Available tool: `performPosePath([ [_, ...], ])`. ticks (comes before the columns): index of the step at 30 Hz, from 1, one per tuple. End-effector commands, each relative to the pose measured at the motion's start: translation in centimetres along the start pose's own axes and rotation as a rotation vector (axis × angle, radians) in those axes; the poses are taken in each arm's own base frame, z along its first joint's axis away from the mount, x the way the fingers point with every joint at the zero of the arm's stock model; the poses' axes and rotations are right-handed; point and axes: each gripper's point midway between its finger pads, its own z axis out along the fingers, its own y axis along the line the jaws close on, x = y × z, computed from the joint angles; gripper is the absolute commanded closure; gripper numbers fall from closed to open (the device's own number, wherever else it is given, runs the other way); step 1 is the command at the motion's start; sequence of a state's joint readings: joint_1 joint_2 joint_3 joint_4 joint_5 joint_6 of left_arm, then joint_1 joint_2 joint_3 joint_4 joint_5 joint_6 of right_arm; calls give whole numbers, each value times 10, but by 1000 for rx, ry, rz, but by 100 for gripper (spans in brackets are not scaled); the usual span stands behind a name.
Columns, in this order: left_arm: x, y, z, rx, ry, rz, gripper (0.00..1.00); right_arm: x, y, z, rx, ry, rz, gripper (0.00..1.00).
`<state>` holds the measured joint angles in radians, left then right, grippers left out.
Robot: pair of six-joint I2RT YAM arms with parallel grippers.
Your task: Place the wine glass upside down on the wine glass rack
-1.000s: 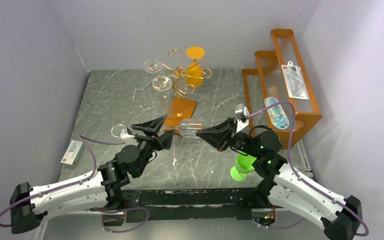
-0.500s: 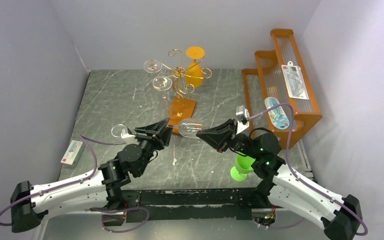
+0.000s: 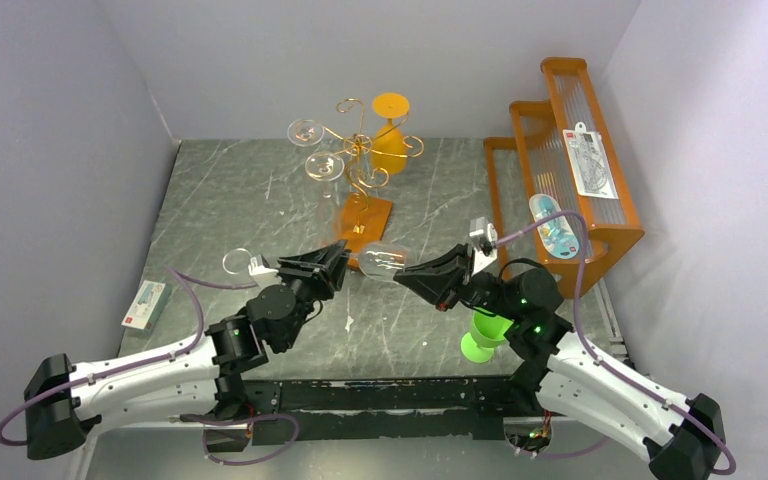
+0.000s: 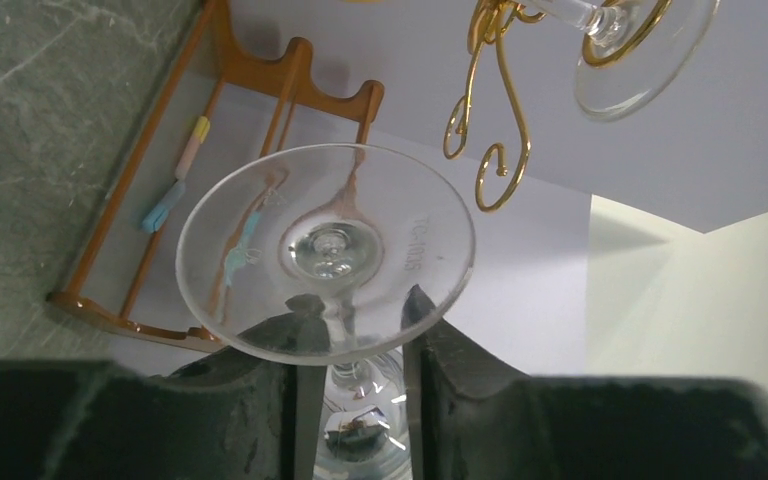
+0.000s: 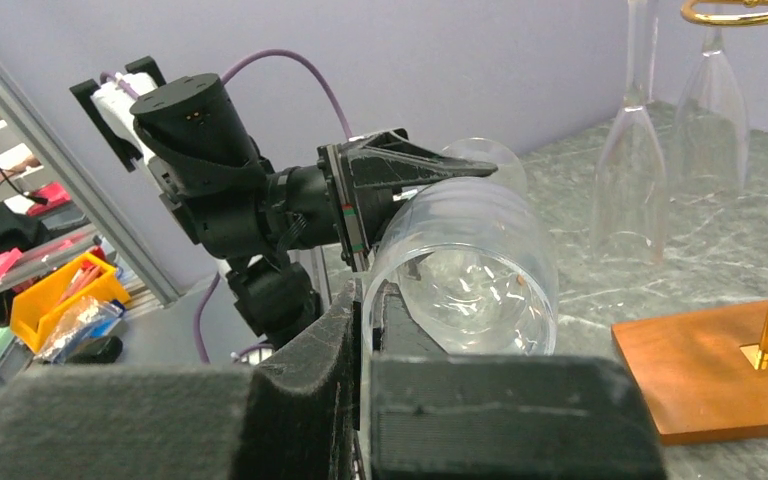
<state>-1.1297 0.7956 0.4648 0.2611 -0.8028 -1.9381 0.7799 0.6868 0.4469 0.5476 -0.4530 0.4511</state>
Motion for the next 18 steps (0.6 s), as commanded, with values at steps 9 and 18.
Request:
performPosePath([
  [9,-1,-20,5,60,-46,-14,95,6,16,-5,-76,35,8,100],
  [18,-3,-20,0,-28,-64,270,95,6,5,-9,50,97,97,45],
])
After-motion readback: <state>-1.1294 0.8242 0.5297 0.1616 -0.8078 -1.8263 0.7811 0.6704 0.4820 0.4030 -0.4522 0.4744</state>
